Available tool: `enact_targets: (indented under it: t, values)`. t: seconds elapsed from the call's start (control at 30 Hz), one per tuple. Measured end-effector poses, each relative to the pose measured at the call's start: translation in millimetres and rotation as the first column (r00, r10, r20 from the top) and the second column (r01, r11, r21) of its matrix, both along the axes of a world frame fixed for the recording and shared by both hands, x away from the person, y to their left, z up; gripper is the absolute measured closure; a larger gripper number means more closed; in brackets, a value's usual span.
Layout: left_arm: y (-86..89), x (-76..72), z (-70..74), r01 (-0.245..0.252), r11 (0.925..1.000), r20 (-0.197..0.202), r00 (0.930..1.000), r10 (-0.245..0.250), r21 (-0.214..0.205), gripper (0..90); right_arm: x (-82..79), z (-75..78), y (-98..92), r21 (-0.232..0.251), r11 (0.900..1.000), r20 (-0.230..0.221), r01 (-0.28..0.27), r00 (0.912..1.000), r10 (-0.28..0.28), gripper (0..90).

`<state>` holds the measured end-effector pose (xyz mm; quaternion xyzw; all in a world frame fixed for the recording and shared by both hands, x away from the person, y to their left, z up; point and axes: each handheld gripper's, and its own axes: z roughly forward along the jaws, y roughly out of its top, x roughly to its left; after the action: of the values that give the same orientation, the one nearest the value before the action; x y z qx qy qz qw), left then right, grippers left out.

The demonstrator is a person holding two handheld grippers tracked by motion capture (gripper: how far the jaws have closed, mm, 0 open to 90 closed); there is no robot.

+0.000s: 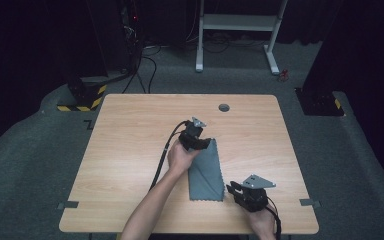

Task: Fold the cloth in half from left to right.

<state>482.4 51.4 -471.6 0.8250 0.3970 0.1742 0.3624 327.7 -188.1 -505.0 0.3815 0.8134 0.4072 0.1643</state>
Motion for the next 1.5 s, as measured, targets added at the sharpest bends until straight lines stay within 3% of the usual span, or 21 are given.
enact_targets:
  t: [0.13,0.27,0.53,0.77,0.87,0.93,1.1,1.5]
  values:
    - [16.6,-33.6,-0.7,0.023,0.9989,0.006,0.9997,-0.023,0.04,44.9,12.7,1.6,7.1,-0.03,0.9993,0.015,-0.023,0.9996,0.023,73.7]
    - [26.3,-58.8,-6.4,0.038,0.9983,-0.015,0.9992,-0.038,0.044,41.5,26.5,-1.7,21.4,-0.063,0.9954,0.015,-0.072,0.9972,0.073,73.6]
    - [32.7,-95.7,-25.3,0.047,0.9978,-0.041,0.9982,-0.045,0.048,38.3,45.2,-8.3,35.3,-0.102,0.9894,-0.007,-0.104,0.9946,0.104,73.1]
    - [31.9,-112.5,-36.6,0.041,0.9974,-0.05,0.998,-0.038,0.06,35.0,50.6,-12.0,38.4,-0.122,0.9859,-0.021,-0.115,0.9933,0.113,71.1]
    - [32.1,-116.5,-40.7,0.043,0.9925,-0.036,0.9986,-0.039,0.115,35.4,53.8,-12.0,37.7,-0.134,0.9842,-0.028,-0.115,0.9933,0.112,69.8]
    - [35.1,-120.2,-42.2,0.037,0.9941,-0.017,0.9992,-0.036,0.102,36.3,55.2,-13.3,35.3,-0.137,0.9841,-0.036,-0.114,0.9933,0.11,69.4]
    - [47.1,-128.2,-44.1,0.023,0.9973,-0.025,0.9995,-0.021,0.07,39.9,56.0,-14.0,28.8,-0.126,0.9841,-0.036,-0.124,0.992,0.121,69.2]
    - [50.5,-137.0,-42.3,0.013,0.9967,-0.006,0.9999,-0.013,0.08,41.7,58.3,-15.3,25.7,-0.102,0.9859,-0.042,-0.132,0.9908,0.128,68.4]
